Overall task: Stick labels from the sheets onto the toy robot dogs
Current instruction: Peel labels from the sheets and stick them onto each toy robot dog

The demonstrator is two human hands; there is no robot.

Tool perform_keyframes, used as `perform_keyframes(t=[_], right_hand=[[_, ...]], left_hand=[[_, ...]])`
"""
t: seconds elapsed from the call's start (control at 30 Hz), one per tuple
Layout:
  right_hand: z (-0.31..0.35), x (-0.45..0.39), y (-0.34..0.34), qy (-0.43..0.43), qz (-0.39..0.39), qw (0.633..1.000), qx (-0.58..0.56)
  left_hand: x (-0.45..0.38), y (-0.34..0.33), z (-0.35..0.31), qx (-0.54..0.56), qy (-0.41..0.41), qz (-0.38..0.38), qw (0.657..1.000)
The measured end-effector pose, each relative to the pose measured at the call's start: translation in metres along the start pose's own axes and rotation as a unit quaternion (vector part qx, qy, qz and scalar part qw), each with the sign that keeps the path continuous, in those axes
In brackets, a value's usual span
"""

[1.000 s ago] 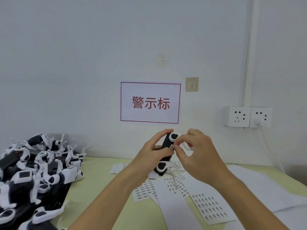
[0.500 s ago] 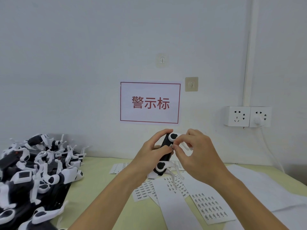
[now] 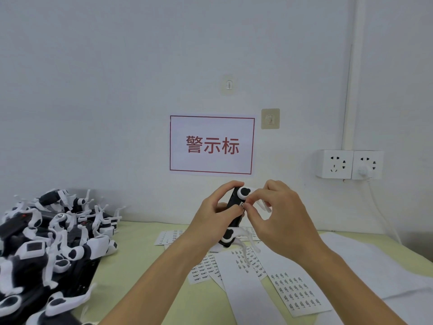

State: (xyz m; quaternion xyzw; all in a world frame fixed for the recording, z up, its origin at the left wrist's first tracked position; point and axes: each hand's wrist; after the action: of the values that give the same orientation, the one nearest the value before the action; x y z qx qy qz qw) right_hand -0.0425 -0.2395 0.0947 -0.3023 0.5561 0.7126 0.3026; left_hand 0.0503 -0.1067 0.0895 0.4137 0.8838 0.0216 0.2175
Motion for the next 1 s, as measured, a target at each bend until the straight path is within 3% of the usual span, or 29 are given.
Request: perform_keyframes(t=[0.33, 0.57, 0.8, 1.0], right_hand=[[0.004, -0.001, -0.001, -0.051, -0.027, 0.998, 0.018], [0.003, -0.003, -0.001, -0.064, -0.067, 0.993, -0.071], [0.003, -0.003, -0.009, -0.091, -0.022, 0.982, -0.161], [0.0, -0.003, -0.009, -0.088, -0.043, 0.982, -0.163]], left_hand=[[0.0, -0.002, 0.001, -0.01, 0.001, -0.019, 1.0], [-0.004, 0.0, 0.005, 0.031, 0.007, -0.035, 0.999], [-0.004, 0.0, 0.003, 0.049, -0.013, -0.016, 0.999], [-0.005, -0.002, 0.004, 0.051, -0.029, -0.02, 0.998]])
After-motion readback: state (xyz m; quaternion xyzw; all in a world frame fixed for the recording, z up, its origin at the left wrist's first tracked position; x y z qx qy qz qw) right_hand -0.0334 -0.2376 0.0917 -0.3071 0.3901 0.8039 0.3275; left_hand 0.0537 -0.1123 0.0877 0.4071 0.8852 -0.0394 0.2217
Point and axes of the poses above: each hand's wrist, its own x-axis away from the middle knuckle, its own y-axis out of the back of the hand, z = x × y, and after that the axes turned 7 degrees about z, right-handed
